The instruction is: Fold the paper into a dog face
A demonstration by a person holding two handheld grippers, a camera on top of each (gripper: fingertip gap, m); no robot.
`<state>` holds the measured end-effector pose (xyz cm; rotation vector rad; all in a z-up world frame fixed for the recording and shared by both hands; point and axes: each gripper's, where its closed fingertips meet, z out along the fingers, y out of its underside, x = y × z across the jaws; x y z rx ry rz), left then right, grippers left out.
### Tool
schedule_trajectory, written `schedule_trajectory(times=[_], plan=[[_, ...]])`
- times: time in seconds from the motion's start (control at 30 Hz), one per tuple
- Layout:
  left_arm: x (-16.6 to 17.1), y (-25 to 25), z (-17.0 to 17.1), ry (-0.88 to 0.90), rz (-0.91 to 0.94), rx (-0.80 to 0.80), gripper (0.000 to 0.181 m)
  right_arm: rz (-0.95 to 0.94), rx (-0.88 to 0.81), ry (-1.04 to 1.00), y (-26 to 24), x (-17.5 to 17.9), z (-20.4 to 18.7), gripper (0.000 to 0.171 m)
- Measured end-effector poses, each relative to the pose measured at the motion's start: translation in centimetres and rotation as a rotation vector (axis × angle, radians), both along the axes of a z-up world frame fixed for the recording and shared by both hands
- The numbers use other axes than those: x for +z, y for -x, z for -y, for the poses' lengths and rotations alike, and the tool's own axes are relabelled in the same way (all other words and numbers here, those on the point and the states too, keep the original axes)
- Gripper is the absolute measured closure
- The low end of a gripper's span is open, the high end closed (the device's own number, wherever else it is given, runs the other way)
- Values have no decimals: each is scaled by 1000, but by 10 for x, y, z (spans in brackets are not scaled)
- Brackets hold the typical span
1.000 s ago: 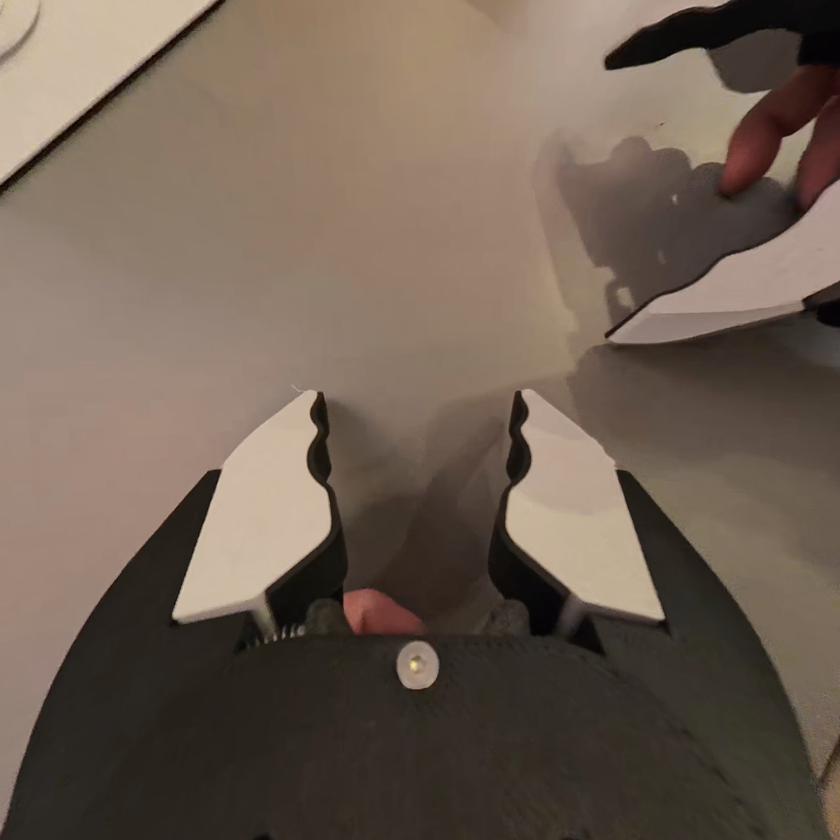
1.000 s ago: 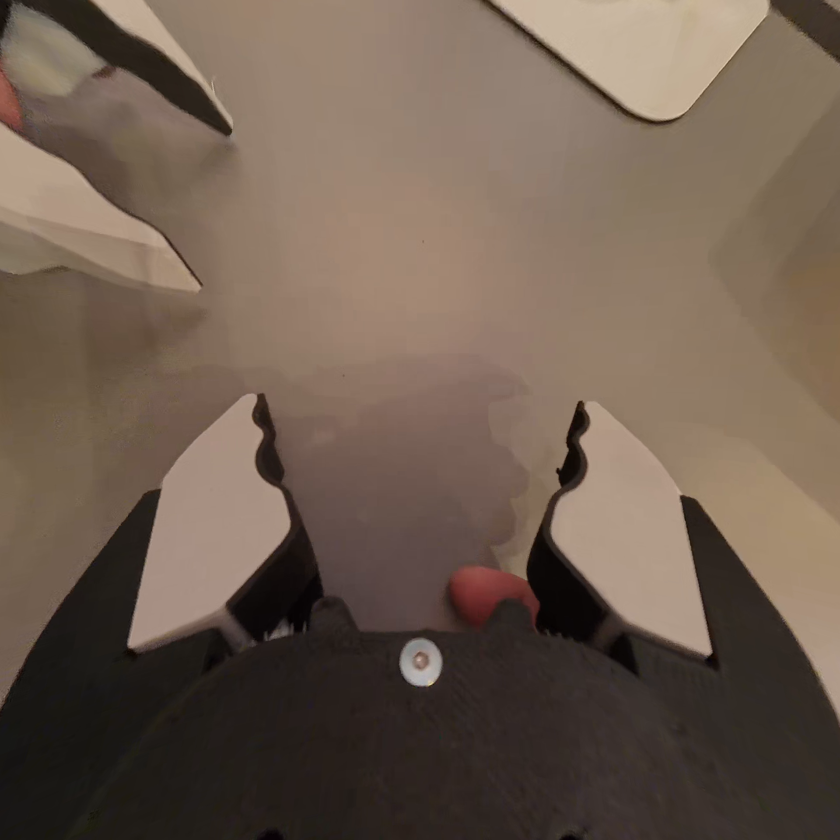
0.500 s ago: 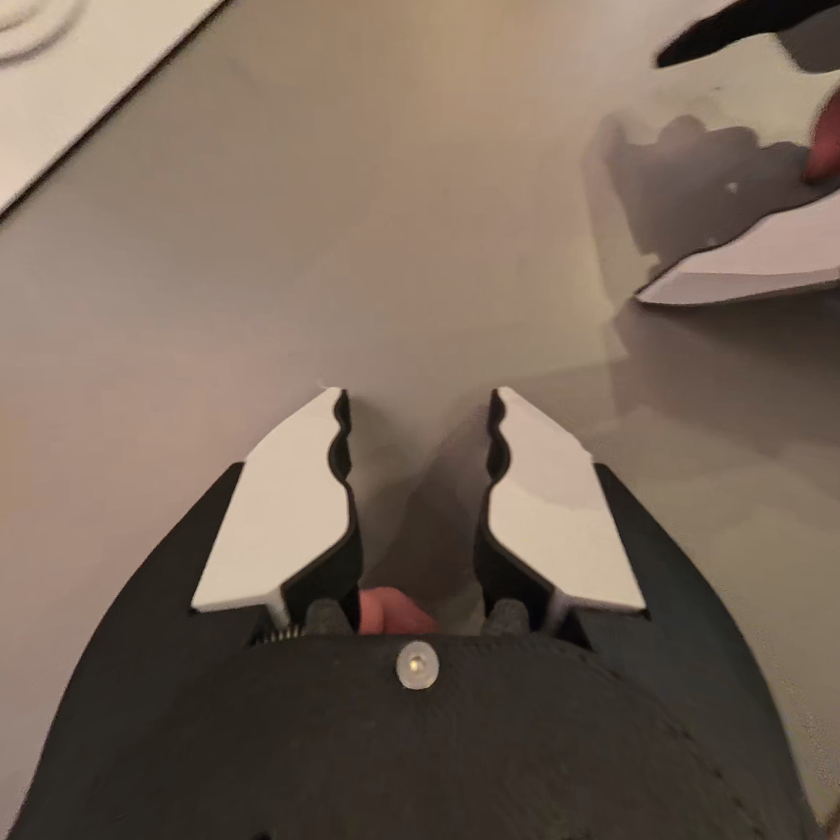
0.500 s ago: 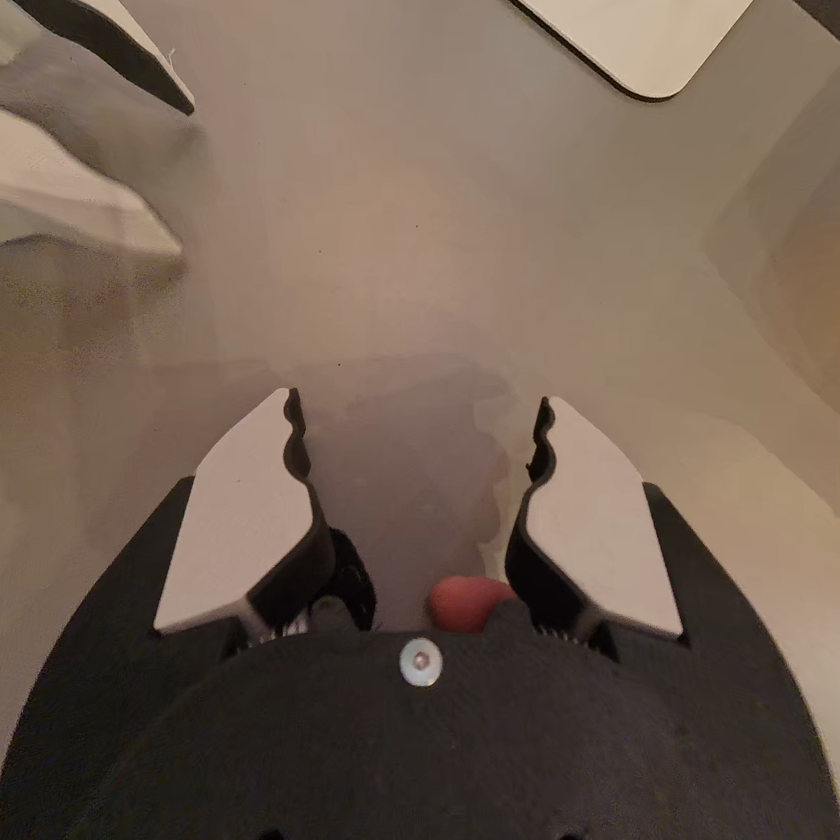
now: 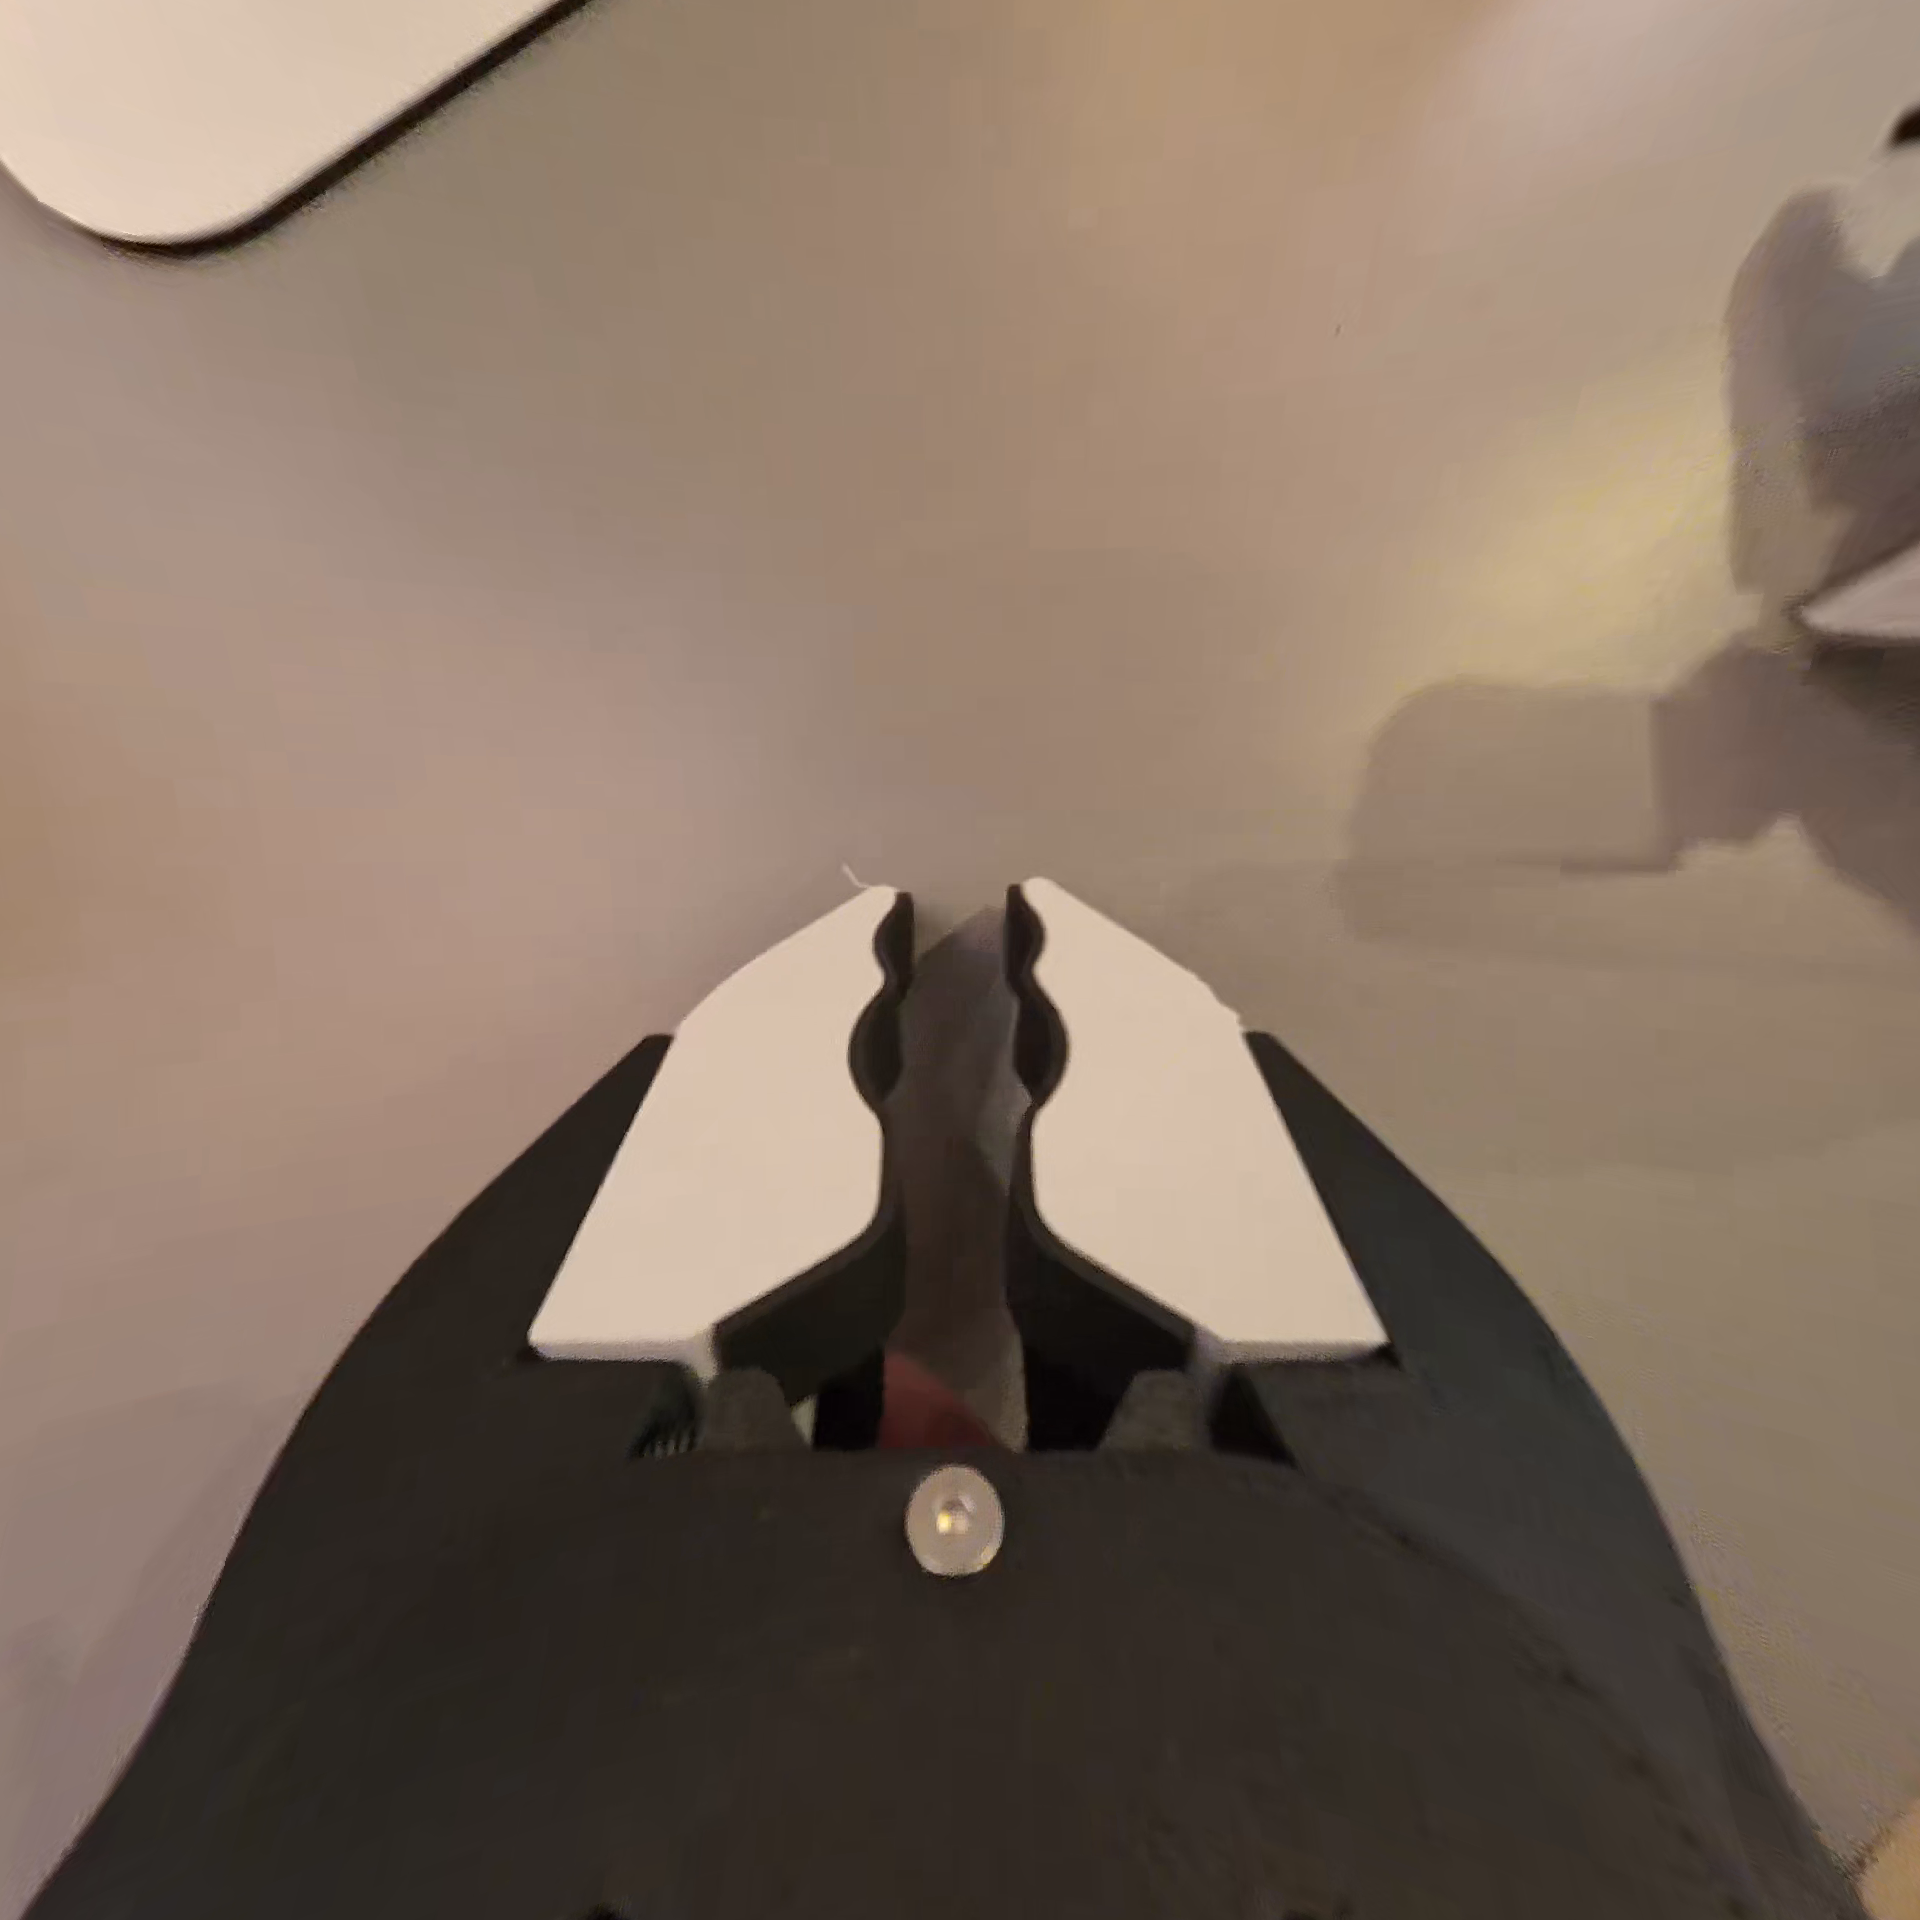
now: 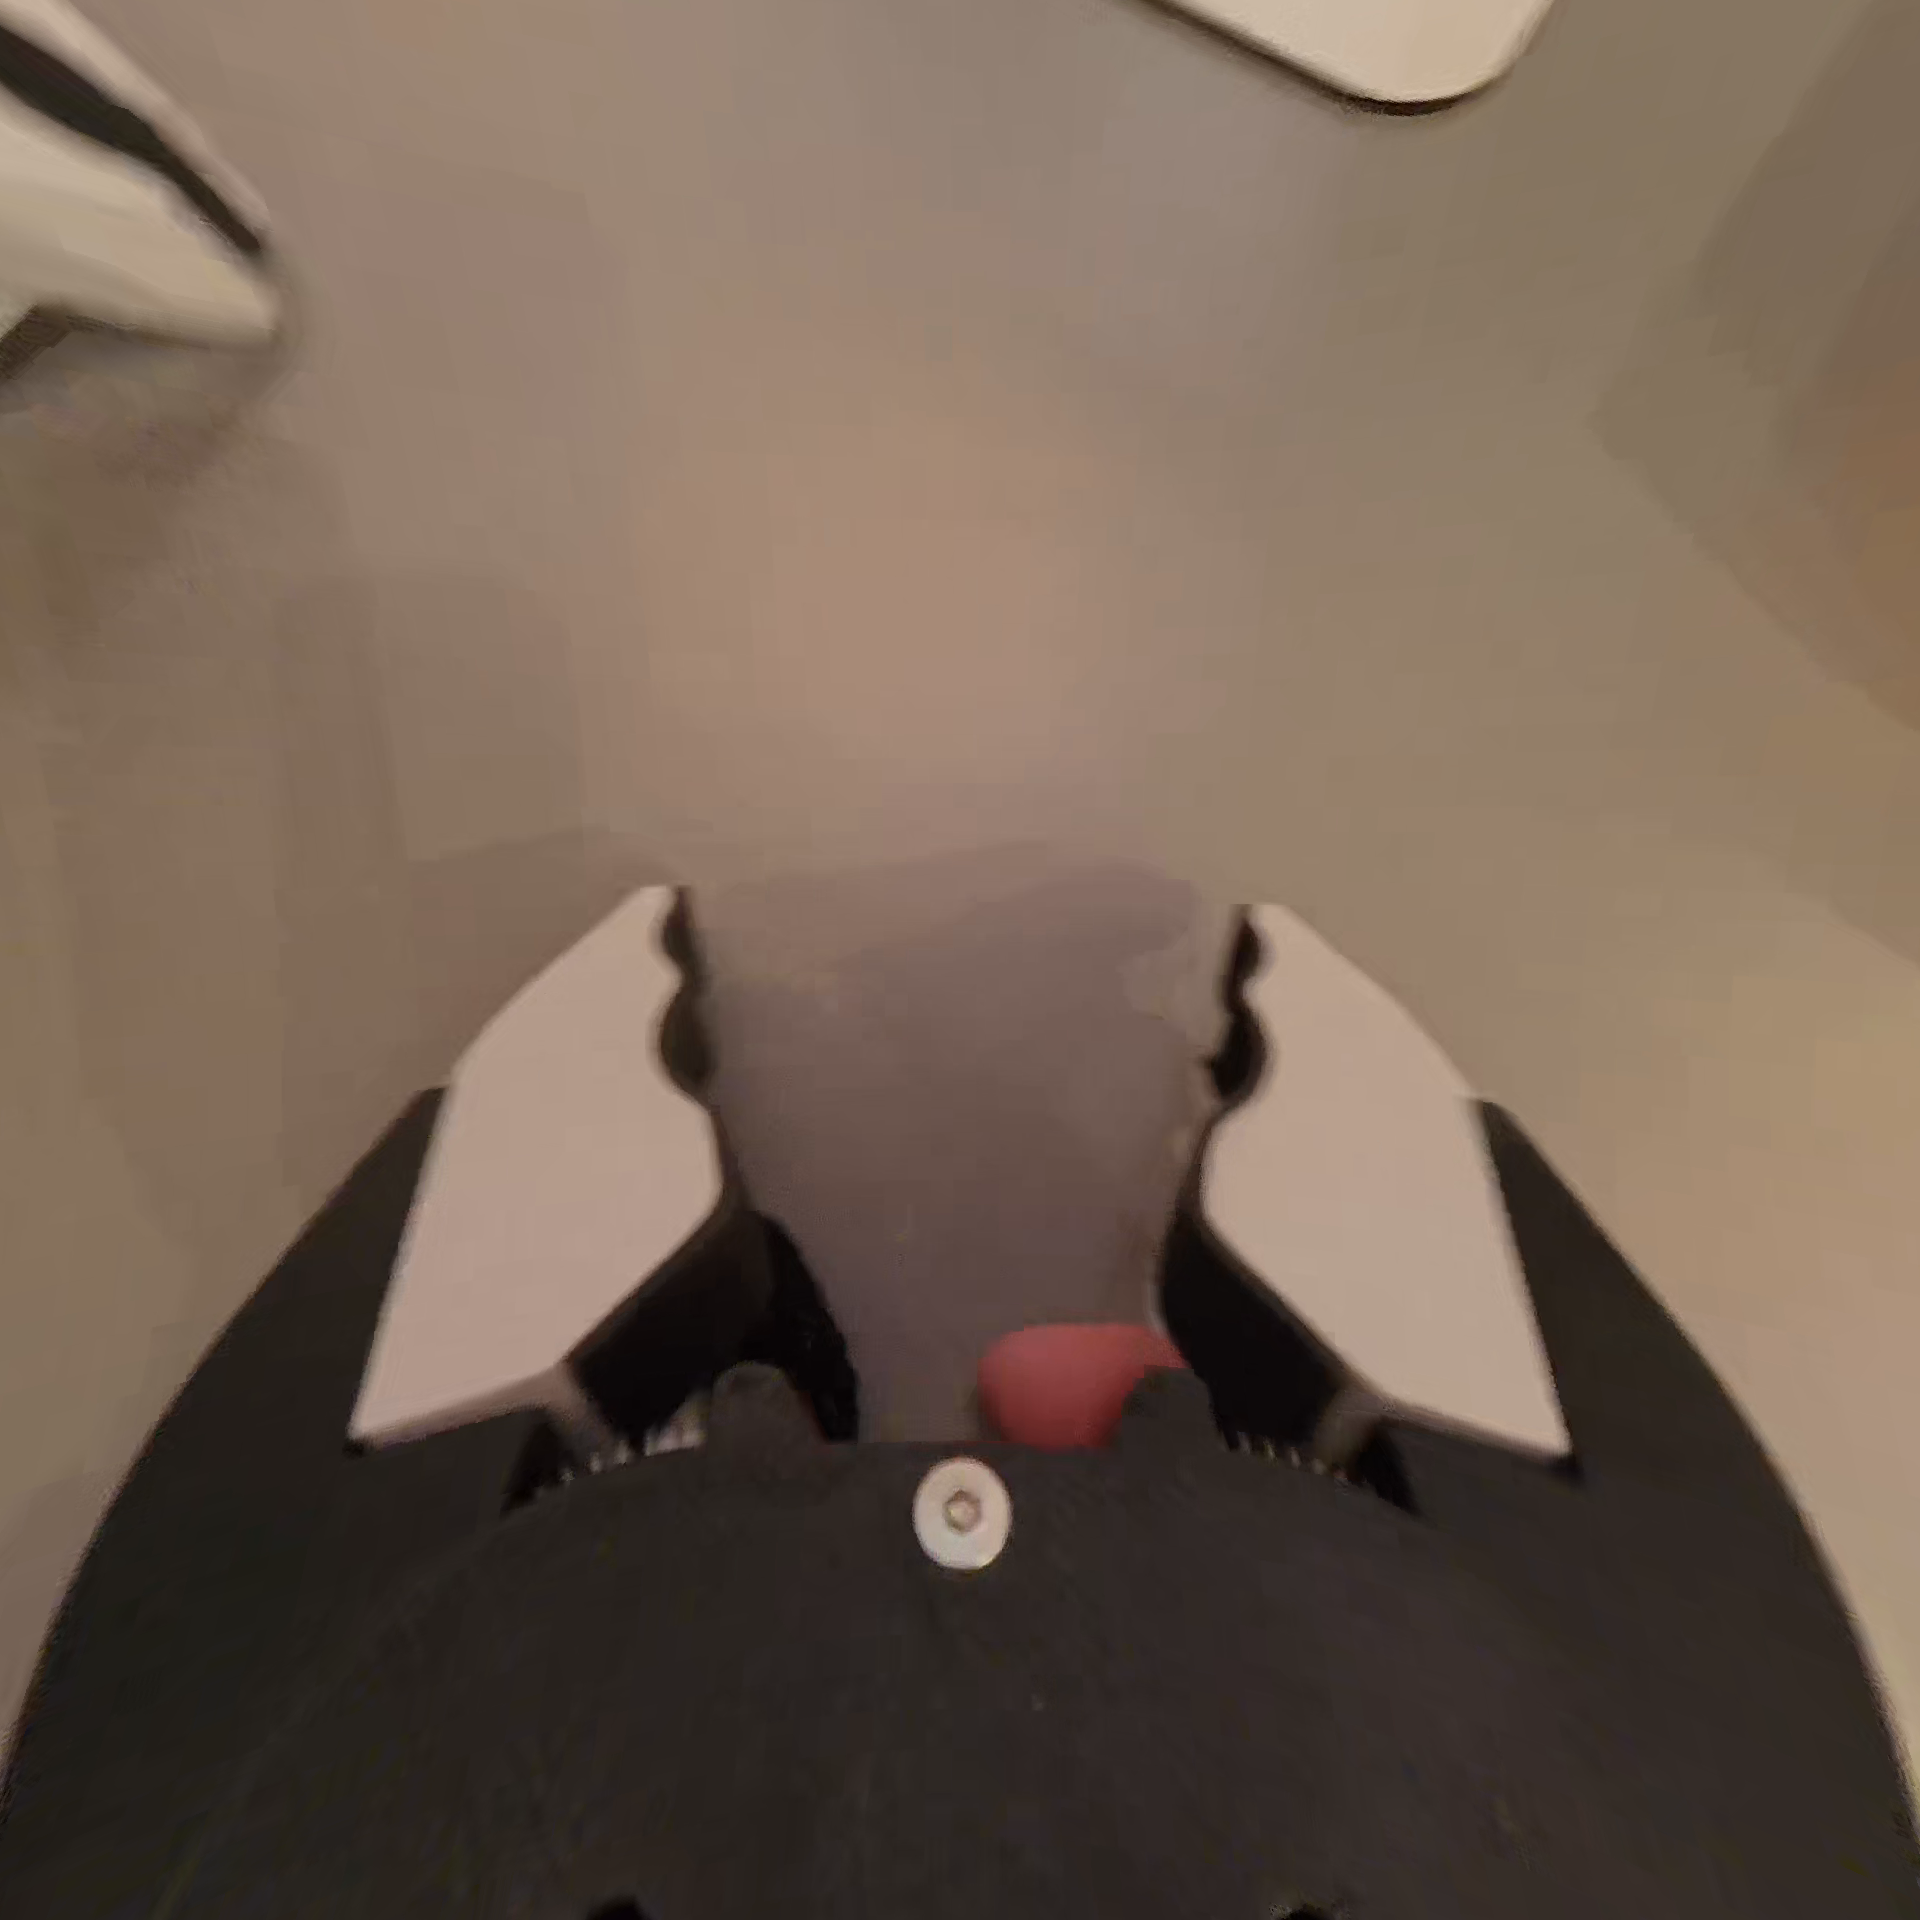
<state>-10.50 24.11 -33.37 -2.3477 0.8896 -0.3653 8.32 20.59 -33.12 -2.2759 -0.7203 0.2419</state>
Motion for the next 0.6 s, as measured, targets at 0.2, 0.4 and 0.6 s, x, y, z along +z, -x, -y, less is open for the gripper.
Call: schedule_trajectory(times=[0.2,0.4,0.6], plan=[[20,-21,25,78,193,-151,142,100,116,-73,9,7,4,30],[7,-37,44,93,178,-274,93,119,74,-112,1,3,-4,53],[-6,-34,38,10,20,-269,52,54,18,-7,-9,-8,-6,32]])
